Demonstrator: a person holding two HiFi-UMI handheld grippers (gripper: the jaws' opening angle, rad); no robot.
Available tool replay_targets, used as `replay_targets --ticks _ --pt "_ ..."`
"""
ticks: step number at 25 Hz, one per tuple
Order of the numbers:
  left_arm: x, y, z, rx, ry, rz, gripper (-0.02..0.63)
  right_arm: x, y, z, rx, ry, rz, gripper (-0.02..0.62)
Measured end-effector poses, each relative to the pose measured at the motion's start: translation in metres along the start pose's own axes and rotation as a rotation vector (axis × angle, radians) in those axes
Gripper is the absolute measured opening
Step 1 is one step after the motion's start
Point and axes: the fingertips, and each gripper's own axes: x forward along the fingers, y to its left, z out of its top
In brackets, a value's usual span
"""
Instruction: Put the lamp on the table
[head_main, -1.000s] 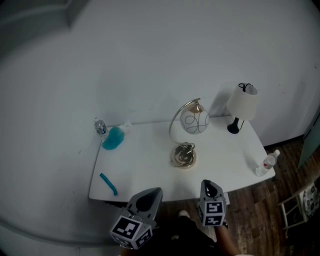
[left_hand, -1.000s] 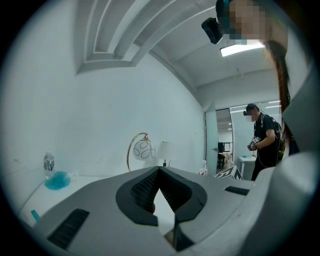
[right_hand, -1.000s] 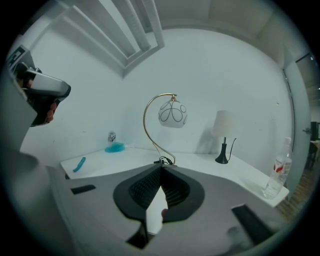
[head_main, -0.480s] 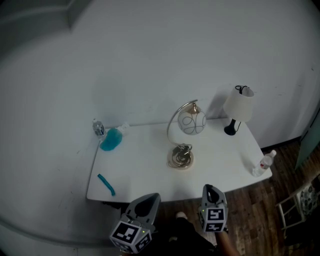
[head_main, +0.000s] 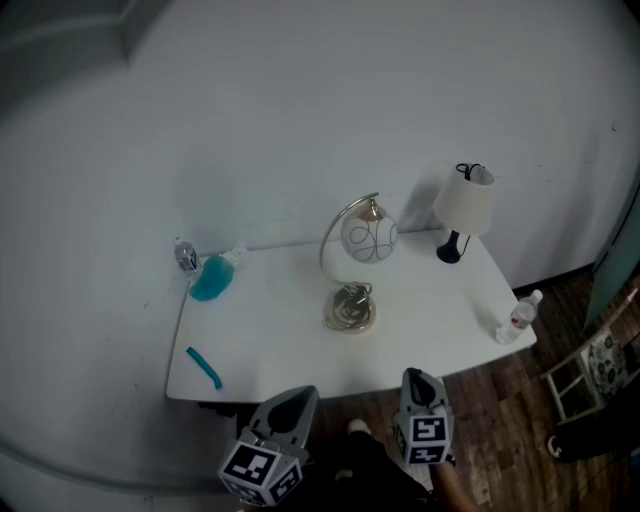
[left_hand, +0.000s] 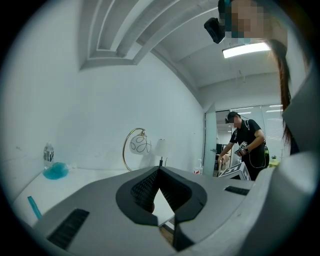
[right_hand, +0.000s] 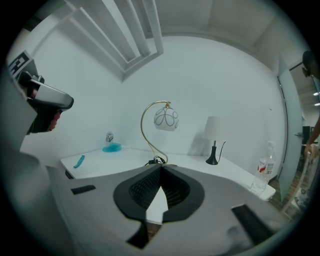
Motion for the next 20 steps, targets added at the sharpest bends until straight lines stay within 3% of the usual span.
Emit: replay_targets --ticks 20 --pt "0.0030 -0.0061 -0.0020 0.018 0.014 0.021 0.009 0.0023 -0.0034 -0.0083 0.013 0.016 0.015 -0.006"
